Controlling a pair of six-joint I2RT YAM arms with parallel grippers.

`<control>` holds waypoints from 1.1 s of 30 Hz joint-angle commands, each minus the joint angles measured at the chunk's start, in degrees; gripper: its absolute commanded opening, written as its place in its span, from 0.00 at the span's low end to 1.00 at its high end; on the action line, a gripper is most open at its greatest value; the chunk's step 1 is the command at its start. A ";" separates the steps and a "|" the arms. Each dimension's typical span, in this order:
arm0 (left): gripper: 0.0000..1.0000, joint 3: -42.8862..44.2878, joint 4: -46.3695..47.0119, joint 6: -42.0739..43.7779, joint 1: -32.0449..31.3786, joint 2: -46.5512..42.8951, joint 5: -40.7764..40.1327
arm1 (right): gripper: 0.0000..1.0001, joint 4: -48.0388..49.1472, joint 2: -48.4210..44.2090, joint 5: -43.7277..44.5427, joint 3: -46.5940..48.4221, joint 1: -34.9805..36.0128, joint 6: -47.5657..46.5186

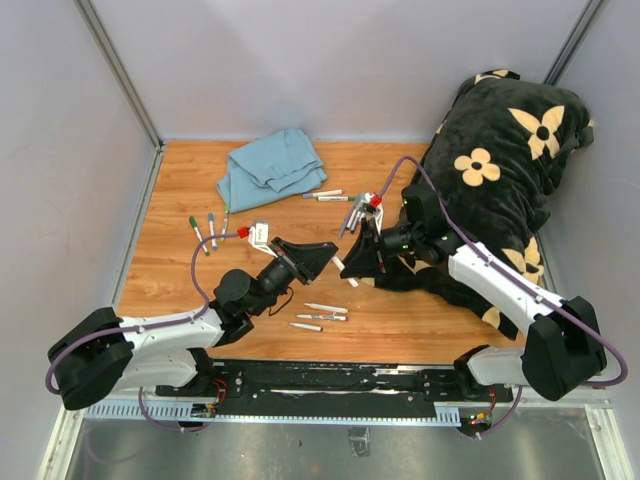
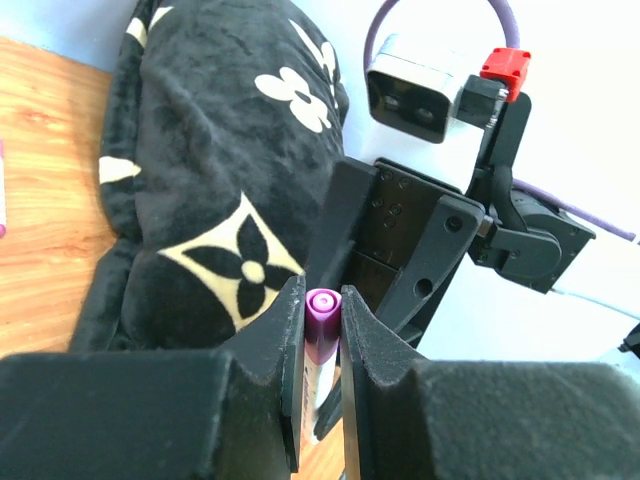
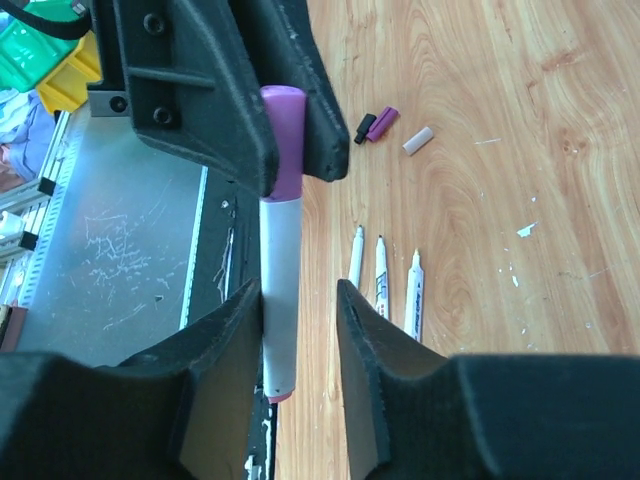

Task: Open the pen caps
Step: Open the pen cap from the pen.

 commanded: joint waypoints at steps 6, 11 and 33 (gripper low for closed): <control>0.00 -4.11 6.50 -1.53 0.32 -2.76 -6.31 | 0.01 0.95 1.05 0.57 0.74 3.11 0.18; 0.00 -5.98 5.72 0.74 0.67 -7.79 -12.55 | 0.01 -4.51 3.24 -0.38 2.92 3.95 -3.77; 0.00 -3.11 -12.65 1.82 19.57 -27.12 -12.09 | 0.01 -13.96 8.79 0.19 6.81 8.68 -12.14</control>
